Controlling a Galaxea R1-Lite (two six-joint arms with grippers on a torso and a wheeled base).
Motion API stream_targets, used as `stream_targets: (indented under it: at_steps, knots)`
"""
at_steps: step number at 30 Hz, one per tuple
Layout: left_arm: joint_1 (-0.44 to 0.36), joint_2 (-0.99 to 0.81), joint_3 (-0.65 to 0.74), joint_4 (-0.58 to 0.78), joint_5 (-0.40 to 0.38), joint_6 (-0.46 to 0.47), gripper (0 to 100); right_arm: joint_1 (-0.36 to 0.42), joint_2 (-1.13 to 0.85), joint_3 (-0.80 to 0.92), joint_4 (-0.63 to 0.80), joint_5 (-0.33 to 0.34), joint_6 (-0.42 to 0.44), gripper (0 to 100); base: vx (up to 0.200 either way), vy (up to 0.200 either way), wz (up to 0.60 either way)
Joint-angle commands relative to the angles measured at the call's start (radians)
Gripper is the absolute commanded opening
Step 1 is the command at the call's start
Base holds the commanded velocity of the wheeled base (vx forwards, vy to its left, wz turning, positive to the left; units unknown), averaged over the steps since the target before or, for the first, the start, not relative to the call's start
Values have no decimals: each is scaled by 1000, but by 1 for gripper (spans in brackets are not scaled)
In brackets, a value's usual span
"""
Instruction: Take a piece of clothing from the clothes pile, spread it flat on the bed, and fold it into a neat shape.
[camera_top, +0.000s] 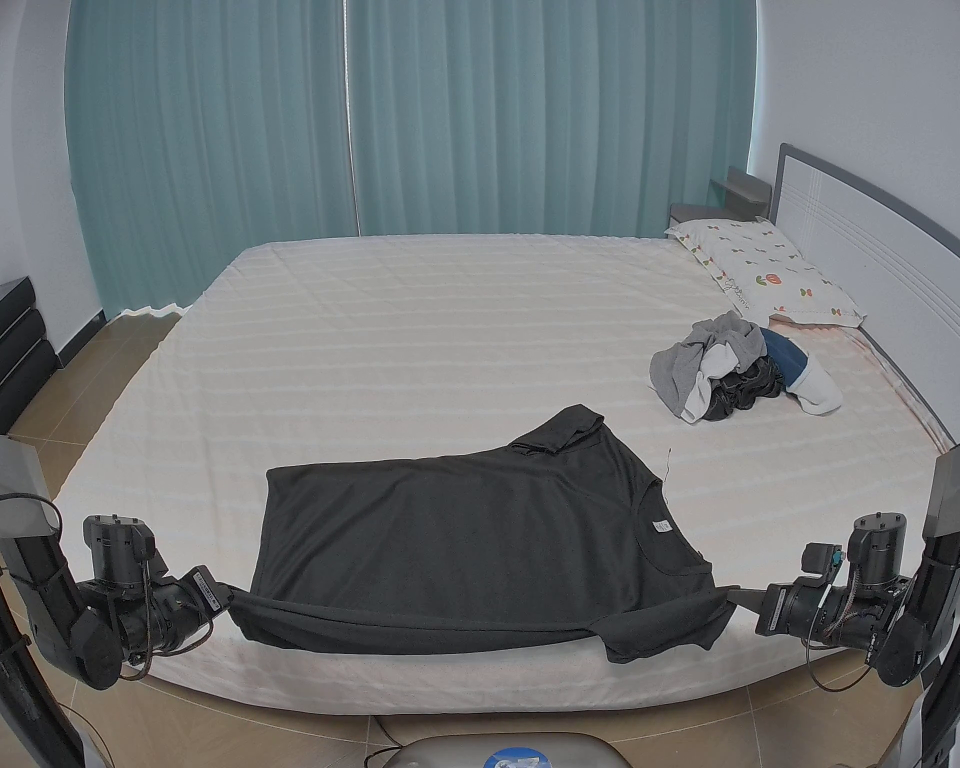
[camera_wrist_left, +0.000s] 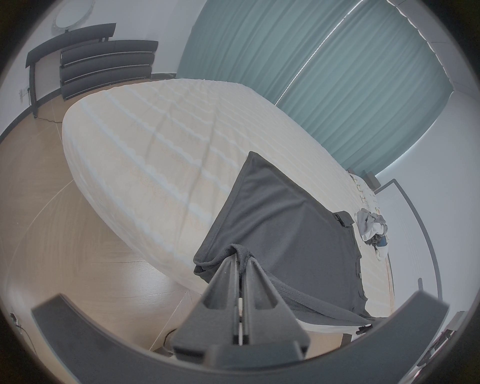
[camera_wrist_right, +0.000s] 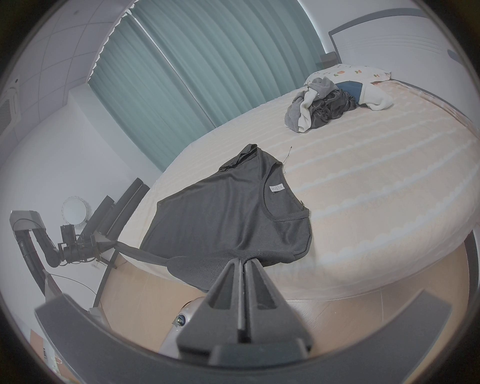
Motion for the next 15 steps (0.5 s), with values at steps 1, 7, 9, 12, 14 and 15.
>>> stream_targets:
  at_steps: [1, 7, 9, 12, 14, 15]
  knots:
    - [-1, 13, -17, -2, -2, -7, 0, -1, 14, 4, 1, -1, -10, 0, 0, 0, 0]
    - [-2, 36, -66, -2, 1, -74, 0, -9, 27, -65, 1, -10, -9, 0, 0, 0, 0]
    - [-2, 32, -80, -2, 4, -108, 0, -12, 23, -74, -4, -10, -7, 0, 0, 0, 0]
    - [-1, 20, -83, -2, 4, -117, 0, -19, 15, -68, -16, -10, -6, 0, 0, 0, 0]
    - [-2, -7, -83, -2, 4, -117, 0, -24, 4, -59, -15, -9, -7, 0, 0, 0, 0]
    - [-2, -53, -83, -2, 0, -119, 0, -32, -17, -38, -12, -3, -9, 0, 0, 0, 0]
